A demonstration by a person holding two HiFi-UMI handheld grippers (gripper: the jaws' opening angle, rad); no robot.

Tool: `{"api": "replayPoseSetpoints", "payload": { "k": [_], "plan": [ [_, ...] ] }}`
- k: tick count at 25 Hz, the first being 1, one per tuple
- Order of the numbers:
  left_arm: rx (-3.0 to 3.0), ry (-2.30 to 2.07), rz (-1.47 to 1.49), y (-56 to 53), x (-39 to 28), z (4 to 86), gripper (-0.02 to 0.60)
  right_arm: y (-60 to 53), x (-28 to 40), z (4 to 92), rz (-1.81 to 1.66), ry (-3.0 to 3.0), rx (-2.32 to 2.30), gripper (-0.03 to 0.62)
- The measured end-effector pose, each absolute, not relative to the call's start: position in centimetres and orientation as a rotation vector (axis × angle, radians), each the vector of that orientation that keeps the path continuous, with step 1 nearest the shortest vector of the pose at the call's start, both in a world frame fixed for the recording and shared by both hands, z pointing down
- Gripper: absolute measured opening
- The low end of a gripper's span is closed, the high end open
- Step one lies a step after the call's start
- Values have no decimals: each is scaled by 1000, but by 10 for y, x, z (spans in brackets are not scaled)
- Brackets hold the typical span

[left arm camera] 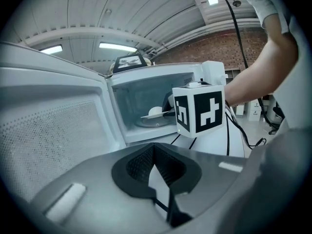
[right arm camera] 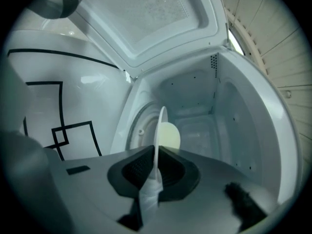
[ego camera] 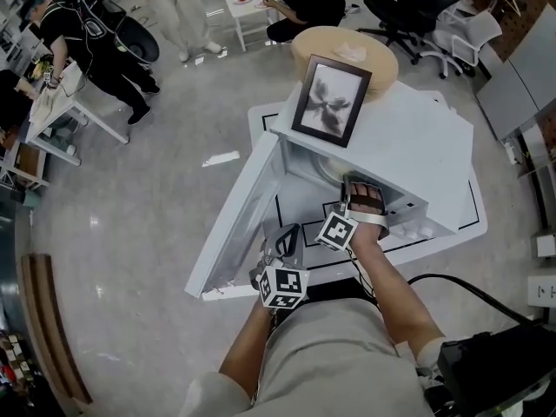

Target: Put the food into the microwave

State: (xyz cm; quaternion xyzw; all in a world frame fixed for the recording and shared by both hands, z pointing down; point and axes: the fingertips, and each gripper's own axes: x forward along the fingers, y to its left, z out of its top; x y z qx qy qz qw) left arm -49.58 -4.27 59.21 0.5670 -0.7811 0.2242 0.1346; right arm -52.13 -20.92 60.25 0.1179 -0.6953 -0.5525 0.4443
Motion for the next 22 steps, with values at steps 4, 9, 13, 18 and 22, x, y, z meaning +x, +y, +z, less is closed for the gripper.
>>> {"api": "replayPoseSetpoints", "payload": {
  "k": [4, 9, 13, 18, 22],
  "plan": [
    [1631, -2257, 647, -42, -497, 593, 8, -221, -530, 612, -1329, -1704, 293, 28],
    [1622, -2232, 641, -39, -492, 594, 8, -232, -532, 617, -1281, -1689, 301, 25],
    [1618, -2216, 630, -39, -488, 593, 8, -237, -528, 622, -1243, -1676, 311, 26],
    [1602, -2216, 581, -42, -495, 594, 8, -235, -537, 618, -1026, -1885, 345, 45],
    [1587, -2187, 499, -42, -494, 598, 8, -228, -537, 611, -752, -2064, 314, 114]
  ]
}}
